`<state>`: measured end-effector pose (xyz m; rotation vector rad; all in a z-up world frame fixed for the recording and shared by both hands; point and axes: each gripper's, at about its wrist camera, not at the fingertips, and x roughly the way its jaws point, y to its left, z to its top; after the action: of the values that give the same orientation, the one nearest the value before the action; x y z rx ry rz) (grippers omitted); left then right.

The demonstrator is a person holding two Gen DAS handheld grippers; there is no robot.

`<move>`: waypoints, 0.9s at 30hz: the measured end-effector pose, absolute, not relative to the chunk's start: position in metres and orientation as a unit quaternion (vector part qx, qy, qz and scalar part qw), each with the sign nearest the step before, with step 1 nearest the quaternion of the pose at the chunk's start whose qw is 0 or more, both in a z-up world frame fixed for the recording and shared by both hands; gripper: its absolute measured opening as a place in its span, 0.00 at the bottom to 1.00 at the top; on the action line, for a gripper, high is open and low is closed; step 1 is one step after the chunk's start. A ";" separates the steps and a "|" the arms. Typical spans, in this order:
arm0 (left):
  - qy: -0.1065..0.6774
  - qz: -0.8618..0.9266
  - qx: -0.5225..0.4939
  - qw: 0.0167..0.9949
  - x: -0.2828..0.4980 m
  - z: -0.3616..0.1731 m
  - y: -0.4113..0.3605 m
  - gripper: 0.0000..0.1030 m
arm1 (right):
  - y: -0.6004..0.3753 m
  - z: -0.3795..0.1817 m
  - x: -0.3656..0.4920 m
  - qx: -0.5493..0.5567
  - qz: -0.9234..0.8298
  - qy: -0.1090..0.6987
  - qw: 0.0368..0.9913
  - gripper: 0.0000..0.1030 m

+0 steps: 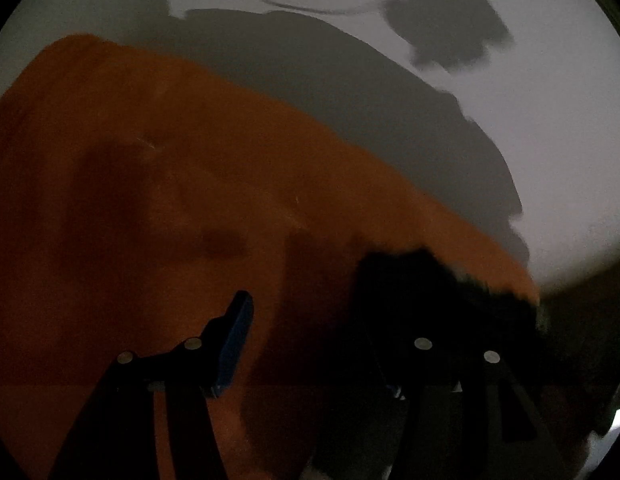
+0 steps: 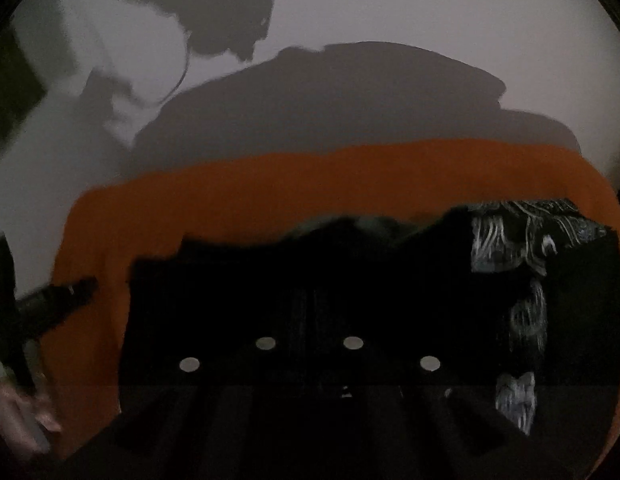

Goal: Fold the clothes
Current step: 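Lay the folded shirt on the rug and press it flat with both grippers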

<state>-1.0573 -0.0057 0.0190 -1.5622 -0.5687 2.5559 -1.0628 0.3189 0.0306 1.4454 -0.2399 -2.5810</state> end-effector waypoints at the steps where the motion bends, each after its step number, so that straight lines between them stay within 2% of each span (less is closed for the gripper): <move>1: -0.170 0.834 -0.522 0.052 -1.051 0.016 0.000 0.57 | 0.311 0.029 -1.055 0.486 -0.865 -0.079 0.094 0.03; 5: -0.131 0.823 -0.549 0.060 -1.006 -0.002 0.016 0.57 | 0.284 0.017 -1.030 0.510 -0.849 -0.091 0.103 0.03; 8: -0.162 0.804 -0.569 0.060 -0.961 -0.028 0.003 0.57 | 0.273 0.014 -1.003 0.514 -0.843 -0.120 0.104 0.03; 12: -0.254 0.765 -0.589 0.062 -0.909 -0.069 -0.036 0.57 | 0.255 0.013 -0.958 0.519 -0.833 -0.142 0.129 0.03; 14: -0.238 0.767 -0.593 0.055 -0.897 -0.084 -0.045 0.57 | 0.245 0.010 -0.939 0.526 -0.830 -0.133 0.134 0.04; 18: -0.211 0.780 -0.584 0.074 -0.902 -0.099 -0.050 0.57 | 0.228 -0.004 -0.912 0.544 -0.820 -0.107 0.142 0.04; 24: -0.236 0.793 -0.536 0.170 -0.941 -0.093 -0.040 0.57 | 0.215 -0.024 -0.877 0.554 -0.822 -0.071 0.112 0.04; 27: -0.217 0.795 -0.543 0.161 -0.949 -0.096 -0.035 0.57 | 0.216 -0.023 -0.879 0.532 -0.840 -0.064 0.086 0.04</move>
<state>-0.9493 -0.0350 -0.0959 -1.5519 -0.6187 2.2706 -0.8794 0.2163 -0.0230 1.5873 -0.1914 -2.5034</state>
